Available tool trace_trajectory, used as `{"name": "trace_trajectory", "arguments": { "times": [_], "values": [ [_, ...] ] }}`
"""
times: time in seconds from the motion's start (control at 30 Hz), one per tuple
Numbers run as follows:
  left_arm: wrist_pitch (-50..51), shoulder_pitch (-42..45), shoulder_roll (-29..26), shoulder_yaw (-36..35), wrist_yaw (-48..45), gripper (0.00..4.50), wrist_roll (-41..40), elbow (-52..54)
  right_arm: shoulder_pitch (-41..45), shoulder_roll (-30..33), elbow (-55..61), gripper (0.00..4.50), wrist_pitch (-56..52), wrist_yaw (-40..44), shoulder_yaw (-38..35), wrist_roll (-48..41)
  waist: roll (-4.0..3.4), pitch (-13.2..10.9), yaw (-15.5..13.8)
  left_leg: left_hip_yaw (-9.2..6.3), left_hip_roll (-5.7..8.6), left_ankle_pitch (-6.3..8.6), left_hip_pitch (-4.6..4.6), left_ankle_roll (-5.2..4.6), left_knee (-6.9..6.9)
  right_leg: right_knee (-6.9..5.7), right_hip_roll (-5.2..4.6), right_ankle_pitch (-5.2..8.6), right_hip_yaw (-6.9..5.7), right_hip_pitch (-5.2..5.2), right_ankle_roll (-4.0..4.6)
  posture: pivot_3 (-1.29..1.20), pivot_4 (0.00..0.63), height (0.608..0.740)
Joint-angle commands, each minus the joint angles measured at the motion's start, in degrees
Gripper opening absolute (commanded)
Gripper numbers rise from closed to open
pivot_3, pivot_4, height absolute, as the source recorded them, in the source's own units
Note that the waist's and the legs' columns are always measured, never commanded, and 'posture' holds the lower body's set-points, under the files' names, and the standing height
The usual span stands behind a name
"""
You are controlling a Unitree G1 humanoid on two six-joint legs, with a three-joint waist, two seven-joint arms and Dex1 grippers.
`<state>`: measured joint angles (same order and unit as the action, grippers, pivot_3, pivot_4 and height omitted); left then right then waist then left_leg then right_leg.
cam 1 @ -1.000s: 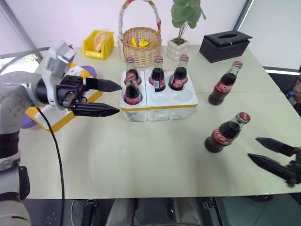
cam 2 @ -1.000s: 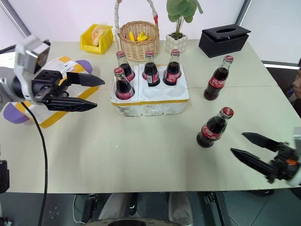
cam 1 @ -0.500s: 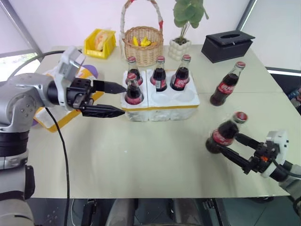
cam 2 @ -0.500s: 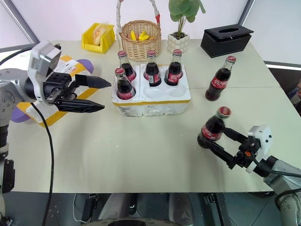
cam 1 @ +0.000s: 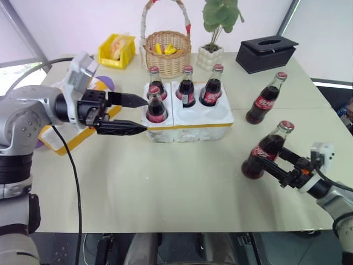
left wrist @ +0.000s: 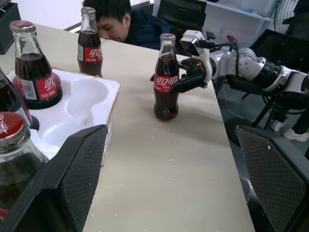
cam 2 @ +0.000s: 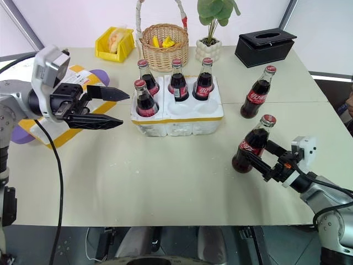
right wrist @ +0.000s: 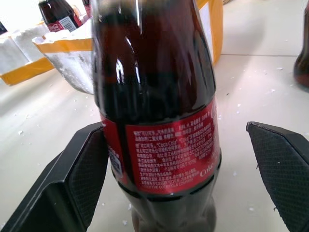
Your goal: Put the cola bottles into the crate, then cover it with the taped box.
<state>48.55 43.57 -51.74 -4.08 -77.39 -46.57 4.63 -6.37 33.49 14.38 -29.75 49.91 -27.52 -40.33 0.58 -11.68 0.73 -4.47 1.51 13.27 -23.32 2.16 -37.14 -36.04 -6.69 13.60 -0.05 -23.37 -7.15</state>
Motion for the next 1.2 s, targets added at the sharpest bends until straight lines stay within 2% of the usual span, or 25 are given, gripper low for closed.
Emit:
{"name": "trace_trajectory", "arguments": {
  "times": [0.03, 0.13, 0.23, 0.3, 0.57, 0.7, 0.83, 0.9, 0.97, 1.07, 1.2],
  "values": [
    [-0.4, 0.9, -0.8, -1.8, 0.2, 4.43, -0.3, 0.9, 0.3, -0.3, 0.8, 4.50, -0.2, 0.5, 0.2, -2.4, 0.00, 0.0, 0.0, 0.00, 0.00, 0.00, 0.00, 0.00, 0.00, 0.00, 0.00, 0.00, 0.00, 0.00, 0.00, 0.00, 0.150, 0.738],
    [-0.4, 1.0, -0.9, -1.9, 0.4, 4.43, -0.2, 0.8, 0.4, -0.2, 0.9, 4.50, -0.1, 0.0, 0.3, -2.9, 0.00, 0.0, 0.0, -0.01, 0.00, 0.00, 0.00, 0.00, 0.01, 0.00, 0.01, 0.00, 0.00, -0.01, -0.01, 0.00, 0.150, 0.738],
    [-0.8, 0.9, -1.1, -1.8, 0.4, 4.50, 0.1, 0.7, 1.1, -0.5, 0.4, 3.61, -0.1, -0.9, 0.2, -3.6, 0.00, 0.0, 0.0, 0.00, 0.00, 0.00, 0.00, 0.00, 0.00, 0.00, 0.00, 0.00, 0.00, 0.00, 0.00, 0.00, 0.150, 0.738],
    [-0.8, 0.9, -1.1, -1.8, 0.4, 4.50, 0.2, 0.6, 1.5, -0.3, 0.2, 2.73, -0.1, -1.2, 0.3, -3.8, 0.00, 0.0, 0.1, 0.00, 0.00, 0.00, 0.00, 0.00, 0.00, 0.00, 0.00, 0.00, 0.00, 0.00, 0.00, 0.00, 0.150, 0.738],
    [0.0, -0.1, -1.7, -2.1, 0.7, 4.50, 0.0, 1.3, 3.3, 1.9, 2.3, 2.75, -1.8, -1.9, -1.0, -6.5, 0.00, 0.0, 0.1, 0.00, -0.01, 0.00, 0.00, 0.00, 0.01, 0.00, 0.02, 0.00, 0.00, -0.01, 0.00, 0.00, 0.150, 0.738],
    [1.0, -2.6, -2.7, -3.4, 1.9, 4.50, -0.7, 2.9, 14.6, 8.7, 3.5, 2.75, -4.9, -0.7, -0.2, -9.3, -0.35, -0.2, 0.6, 0.15, -0.02, 0.00, -0.02, 0.00, 0.01, -0.02, 0.00, -0.02, 0.12, -0.14, 0.03, 0.00, 0.150, 0.738],
    [1.2, -3.7, -2.9, -4.2, 3.2, 4.50, -0.9, 3.3, 28.1, 12.3, 1.0, 2.75, -8.0, 2.9, 5.5, -10.7, -0.34, -0.2, 0.5, 0.16, -0.10, -0.01, -0.02, -0.01, 0.05, -0.08, 0.11, -0.05, 0.15, -0.23, 0.05, 0.00, 0.150, 0.738],
    [0.9, -4.2, -2.9, -4.4, 3.7, 4.50, -0.6, 3.4, 33.9, 12.2, -1.5, 2.75, -8.7, 4.7, 8.1, -10.9, -0.31, -0.2, 0.4, 0.07, -0.21, 0.00, -0.02, -0.01, 0.14, -0.04, 0.27, -0.04, 0.08, -0.21, 0.05, 0.00, 0.150, 0.738],
    [0.5, -5.1, -2.7, -4.8, 4.4, 4.50, -0.5, 3.8, 41.8, 10.0, -6.5, 2.75, -8.9, 5.2, 11.6, -9.9, -0.29, -0.2, 0.2, 0.05, -0.22, 0.02, -0.05, -0.05, 0.17, -0.05, 0.28, -0.04, 0.05, -0.23, 0.00, 0.00, 0.150, 0.738],
    [0.5, -5.6, -2.4, -5.4, 5.7, 4.50, -0.8, 4.3, 49.1, 7.1, -12.2, 2.75, -7.9, 5.6, 15.7, -7.2, -0.22, -0.3, 0.3, 0.08, -0.19, 0.02, -0.19, -0.05, 0.12, -0.04, 0.25, -0.08, 0.07, -0.35, -0.02, 0.00, 0.150, 0.738],
    [1.4, -7.5, -2.4, -7.2, 7.5, 4.50, -2.4, 6.9, 57.0, 0.0, -21.2, 2.75, -2.6, 4.1, 23.9, 2.2, -0.20, -0.3, 0.4, 0.10, -0.18, 0.02, -0.20, -0.04, 0.12, -0.06, 0.24, -0.09, 0.08, -0.39, -0.03, 0.00, 0.150, 0.738]
  ]
}}
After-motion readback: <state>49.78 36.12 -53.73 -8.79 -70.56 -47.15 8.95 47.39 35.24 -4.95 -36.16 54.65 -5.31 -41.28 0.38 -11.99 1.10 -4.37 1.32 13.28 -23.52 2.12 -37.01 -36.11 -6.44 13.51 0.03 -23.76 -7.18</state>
